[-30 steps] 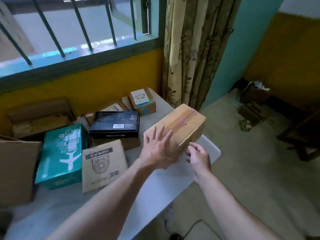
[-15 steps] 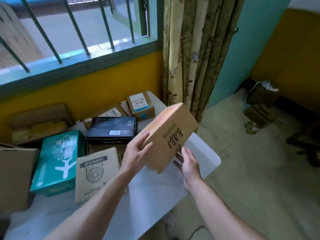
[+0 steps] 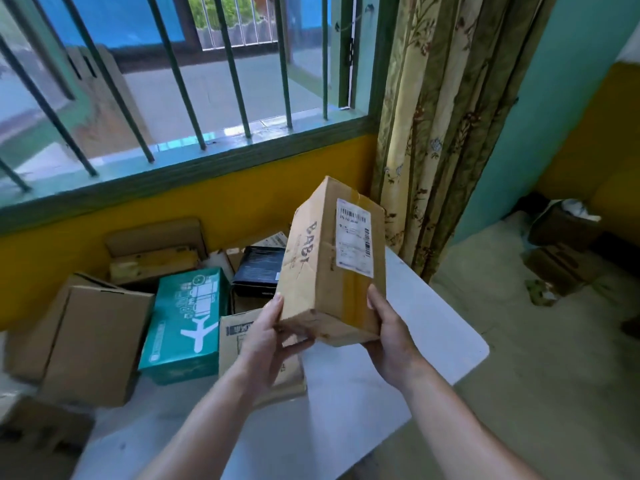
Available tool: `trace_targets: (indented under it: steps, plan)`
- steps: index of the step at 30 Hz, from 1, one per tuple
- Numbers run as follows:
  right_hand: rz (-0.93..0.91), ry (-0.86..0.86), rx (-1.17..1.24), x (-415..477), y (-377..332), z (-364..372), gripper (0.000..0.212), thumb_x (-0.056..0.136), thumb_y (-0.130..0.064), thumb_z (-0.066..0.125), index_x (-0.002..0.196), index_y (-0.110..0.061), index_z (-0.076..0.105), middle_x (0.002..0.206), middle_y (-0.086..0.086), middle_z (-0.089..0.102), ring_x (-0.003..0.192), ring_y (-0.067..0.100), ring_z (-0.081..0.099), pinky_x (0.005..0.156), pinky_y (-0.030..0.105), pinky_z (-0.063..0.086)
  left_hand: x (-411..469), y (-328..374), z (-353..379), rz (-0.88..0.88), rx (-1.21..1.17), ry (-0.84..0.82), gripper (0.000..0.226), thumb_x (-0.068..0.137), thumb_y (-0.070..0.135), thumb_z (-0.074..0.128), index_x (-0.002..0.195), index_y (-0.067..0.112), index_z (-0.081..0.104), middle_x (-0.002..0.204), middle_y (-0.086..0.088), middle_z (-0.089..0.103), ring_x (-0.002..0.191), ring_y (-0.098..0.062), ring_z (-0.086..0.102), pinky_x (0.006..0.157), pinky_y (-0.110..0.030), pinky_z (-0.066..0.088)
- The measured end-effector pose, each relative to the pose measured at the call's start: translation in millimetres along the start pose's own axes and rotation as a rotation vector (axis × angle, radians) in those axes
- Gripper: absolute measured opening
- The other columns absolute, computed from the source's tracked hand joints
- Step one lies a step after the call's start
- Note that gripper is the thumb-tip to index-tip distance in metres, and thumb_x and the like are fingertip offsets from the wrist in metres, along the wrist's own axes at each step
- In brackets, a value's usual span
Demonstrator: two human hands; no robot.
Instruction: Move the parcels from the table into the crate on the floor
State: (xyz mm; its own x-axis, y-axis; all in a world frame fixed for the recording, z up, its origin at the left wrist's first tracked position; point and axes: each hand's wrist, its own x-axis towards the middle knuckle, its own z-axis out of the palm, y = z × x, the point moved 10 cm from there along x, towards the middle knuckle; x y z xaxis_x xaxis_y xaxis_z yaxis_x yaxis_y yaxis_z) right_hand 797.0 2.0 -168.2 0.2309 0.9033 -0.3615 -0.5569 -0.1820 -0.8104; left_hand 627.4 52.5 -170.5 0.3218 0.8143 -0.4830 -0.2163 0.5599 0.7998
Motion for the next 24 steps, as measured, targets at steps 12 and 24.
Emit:
trace_targets:
  steps: [12, 24]
  plan:
    - [-0.202, -0.042, -0.179, -26, 2, 65, 0.042, 0.085, -0.048, 0.063, 0.127, -0.046, 0.058, 0.124, -0.007, 0.069, 0.115, 0.019, 0.065, 0.099, 0.047, 0.052, -46, 69, -1, 0.293, 0.309, -0.235, 0.072, 0.069, 0.083, 0.053, 0.137, 0.060, 0.041, 0.131, 0.019, 0.062, 0.118, -0.006, 0.062, 0.089, -0.033, 0.056]
    - [-0.438, -0.134, -0.110, -74, -25, 137, 0.060, 0.081, -0.038, 0.073, 0.138, -0.038, 0.053, 0.136, -0.005, 0.062, 0.123, 0.017, 0.060, 0.087, 0.033, 0.057, -107, 108, -49, 0.589, 0.004, -0.154, 0.063, 0.083, 0.023, 0.060, 0.141, 0.039, 0.043, 0.127, 0.007, 0.065, 0.114, -0.020, 0.063, 0.090, -0.042, 0.057]
